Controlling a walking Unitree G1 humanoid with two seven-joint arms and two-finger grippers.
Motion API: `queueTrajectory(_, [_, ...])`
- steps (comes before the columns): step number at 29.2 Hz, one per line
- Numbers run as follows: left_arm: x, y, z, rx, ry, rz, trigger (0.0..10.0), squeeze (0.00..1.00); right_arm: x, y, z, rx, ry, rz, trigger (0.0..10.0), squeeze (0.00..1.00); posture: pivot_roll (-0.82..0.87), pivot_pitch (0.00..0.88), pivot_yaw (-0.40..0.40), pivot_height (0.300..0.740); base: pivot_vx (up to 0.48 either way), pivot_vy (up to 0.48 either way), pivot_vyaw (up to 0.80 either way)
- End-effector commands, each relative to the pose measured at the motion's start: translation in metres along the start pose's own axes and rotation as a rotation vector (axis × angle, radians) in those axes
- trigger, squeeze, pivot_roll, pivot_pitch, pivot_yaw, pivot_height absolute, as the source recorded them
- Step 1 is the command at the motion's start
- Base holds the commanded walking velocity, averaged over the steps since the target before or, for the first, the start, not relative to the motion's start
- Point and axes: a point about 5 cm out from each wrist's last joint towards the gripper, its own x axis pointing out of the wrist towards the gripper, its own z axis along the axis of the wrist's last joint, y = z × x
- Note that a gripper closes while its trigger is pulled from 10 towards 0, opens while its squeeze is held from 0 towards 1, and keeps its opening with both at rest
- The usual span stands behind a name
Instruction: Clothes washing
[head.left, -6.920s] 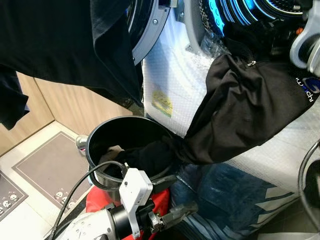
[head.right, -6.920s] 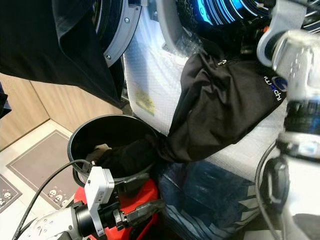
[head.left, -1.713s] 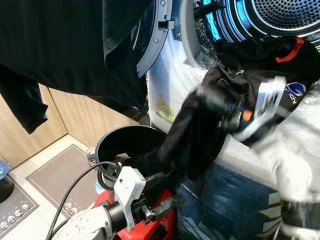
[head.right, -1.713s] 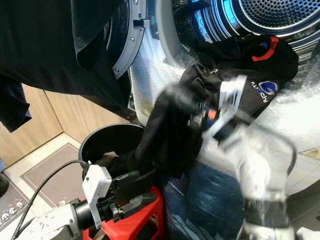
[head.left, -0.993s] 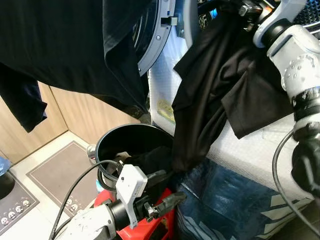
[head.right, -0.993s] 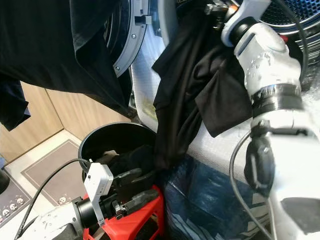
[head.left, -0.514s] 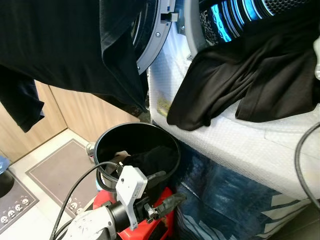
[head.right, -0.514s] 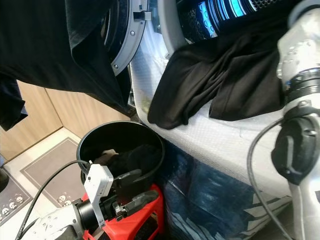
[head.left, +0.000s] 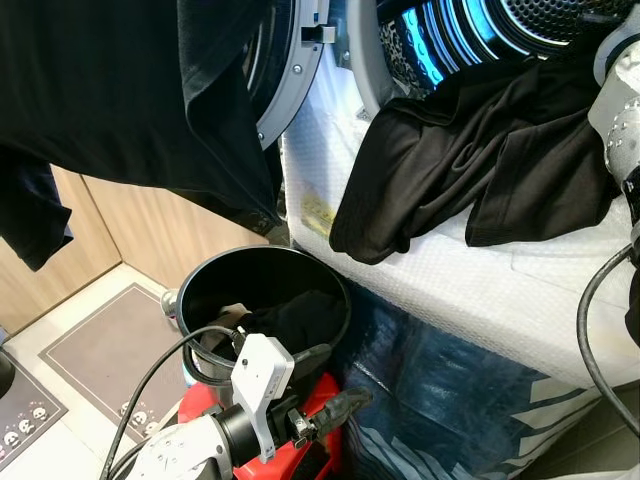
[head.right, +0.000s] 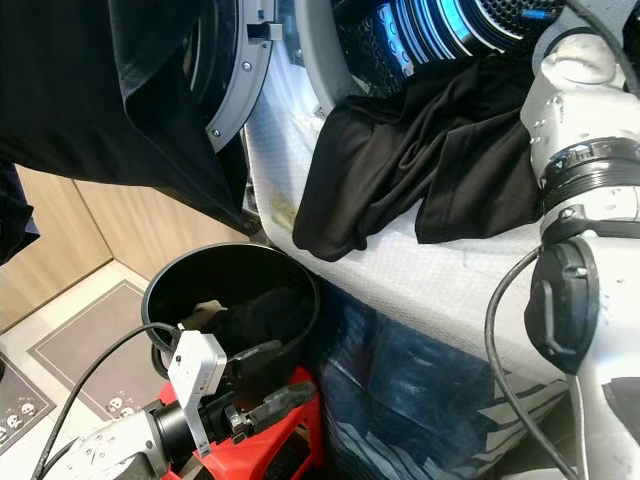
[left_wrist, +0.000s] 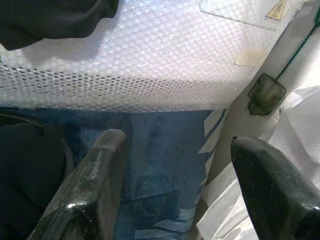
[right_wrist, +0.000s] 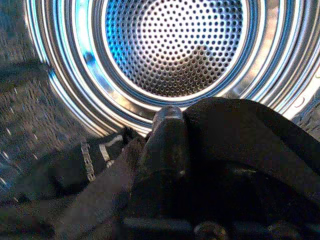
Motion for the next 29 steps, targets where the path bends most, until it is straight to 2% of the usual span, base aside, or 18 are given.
queueTrajectory(1, [0.0, -0.002, 0.002, 0.014, -0.007, -0.012, 10.0, 0.0, 0.001, -0.009, 0.002, -0.025, 0.001, -0.012, 10.0, 1.0, 0.05, 0.058, -0.068, 0.74, 0.0, 0.0, 0.0])
queueTrajectory(7, [0.0, -0.001, 0.002, 0.02, -0.007, -0.016, 10.0, 0.0, 0.001, -0.012, -0.007, -0.071, 0.075, 0.044, 10.0, 1.0, 0.05, 0.043, -0.071, 0.74, 0.0, 0.0, 0.0])
queueTrajectory(8, [0.001, -0.001, 0.002, 0.019, -0.006, -0.016, 10.0, 0.0, 0.001, -0.011, -0.009, -0.014, 0.102, 0.103, 10.0, 1.0, 0.04, 0.04, -0.072, 0.74, 0.0, 0.0, 0.0])
queueTrajectory(14, [0.001, -0.002, 0.001, 0.02, -0.003, -0.019, 10.0, 0.0, 0.0, -0.016, -0.004, -0.011, 0.128, 0.171, 10.0, 1.0, 0.03, 0.039, -0.074, 0.74, 0.0, 0.0, 0.0])
queueTrajectory(17, [0.003, -0.002, 0.001, 0.02, -0.003, -0.025, 10.0, 0.0, -0.002, -0.024, 0.003, 0.044, 0.102, 0.19, 10.0, 1.0, 0.02, 0.038, -0.074, 0.74, 0.0, 0.0, 0.0])
queueTrajectory(18, [0.003, -0.002, 0.001, 0.02, -0.003, -0.026, 10.0, 0.0, -0.002, -0.025, 0.002, 0.047, 0.107, 0.196, 10.0, 0.79, 0.02, 0.037, -0.074, 0.74, 0.0, 0.0, 0.0])
queueTrajectory(19, [0.003, -0.002, 0.001, 0.021, -0.003, -0.027, 10.0, 0.0, -0.003, -0.026, 0.002, 0.049, 0.111, 0.202, 10.0, 0.79, 0.02, 0.037, -0.073, 0.74, 0.0, 0.0, 0.0])
queueTrajectory(20, [0.003, -0.002, 0.001, 0.021, -0.004, -0.027, 10.0, 0.0, -0.004, -0.027, 0.001, 0.059, 0.119, 0.212, 10.0, 0.53, 0.02, 0.037, -0.073, 0.74, 0.0, 0.0, 0.0])
queueTrajectory(21, [0.004, -0.002, 0.002, 0.019, -0.007, -0.027, 10.0, 0.0, -0.005, -0.028, 0.0, 0.073, 0.129, 0.229, 10.0, 0.4, 0.01, 0.039, -0.072, 0.74, 0.0, 0.0, 0.0])
queueTrajectory(22, [0.004, -0.002, 0.002, 0.019, -0.007, -0.027, 10.0, 0.0, -0.005, -0.028, 0.0, 0.073, 0.129, 0.229, 10.0, 0.4, 0.01, 0.039, -0.072, 0.74, 0.0, 0.0, 0.0])
queueTrajectory(23, [0.004, -0.001, 0.001, 0.024, -0.004, -0.03, 10.0, 0.0, -0.008, -0.032, -0.001, 0.071, 0.137, 0.244, 10.0, 0.0, 0.01, 0.039, -0.071, 0.74, 0.0, 0.0, 0.0])
queueTrajectory(26, [0.003, -0.002, 0.001, 0.022, -0.004, -0.033, 10.0, 0.0, -0.014, -0.036, -0.006, 0.059, 0.166, 0.25, 10.0, 0.0, 0.01, 0.041, -0.066, 0.74, 0.0, 0.0, 0.0])
queueTrajectory(29, [0.003, -0.001, 0.002, 0.022, -0.001, -0.037, 10.0, 0.0, -0.028, -0.033, -0.014, 0.014, 0.216, 0.346, 10.0, 0.0, 0.0, 0.049, -0.058, 0.74, 0.0, 0.0, 0.0])
